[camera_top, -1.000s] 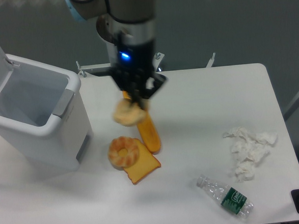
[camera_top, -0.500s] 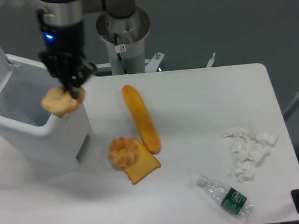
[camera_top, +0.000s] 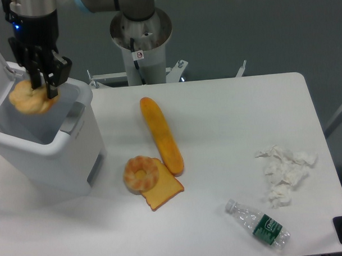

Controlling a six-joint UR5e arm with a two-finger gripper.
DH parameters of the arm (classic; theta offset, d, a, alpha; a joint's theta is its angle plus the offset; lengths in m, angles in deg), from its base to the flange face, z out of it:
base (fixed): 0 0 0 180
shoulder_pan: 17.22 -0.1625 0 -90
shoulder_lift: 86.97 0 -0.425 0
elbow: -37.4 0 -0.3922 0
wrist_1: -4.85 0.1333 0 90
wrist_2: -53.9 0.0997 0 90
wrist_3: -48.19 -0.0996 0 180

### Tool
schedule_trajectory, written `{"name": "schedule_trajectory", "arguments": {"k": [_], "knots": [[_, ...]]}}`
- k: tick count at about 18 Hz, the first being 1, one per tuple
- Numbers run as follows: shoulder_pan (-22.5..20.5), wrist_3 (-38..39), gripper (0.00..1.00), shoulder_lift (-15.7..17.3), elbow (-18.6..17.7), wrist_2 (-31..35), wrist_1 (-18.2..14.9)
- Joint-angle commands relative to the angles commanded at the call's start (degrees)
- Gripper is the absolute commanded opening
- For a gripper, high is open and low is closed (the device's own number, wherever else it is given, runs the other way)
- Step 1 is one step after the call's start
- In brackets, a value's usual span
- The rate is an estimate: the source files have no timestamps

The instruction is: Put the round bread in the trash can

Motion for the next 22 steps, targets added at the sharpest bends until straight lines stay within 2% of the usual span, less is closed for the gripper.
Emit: {"name": "schedule_trajectory", "arguments": {"k": [3,5,8,10,13,17,19,22], "knots": [[-0.96,-0.26,1.00,0.00,0.26,0.96,0.35],[-5.60,-1.49,1.00,0.09,0.26,3.33,0.97],[-11.76,-10.87,1.00,-0.61,0.00,7.28,0.70],[-14.66,-13.35,1.00,-2.45,-0.44,10.45,0.44],[-19.41,-15.11,1.00,-4.30,-0.70,10.72,0.88],[-25.30,-23.36,1.00,-8.51,-0.79,10.64,0.88],[-26.54,-25.92,1.00,-11.41,-0.70,10.99,1.05],[-28.65,-28.73,1.00,-13.88,-0.70,12.56,1.76]]}}
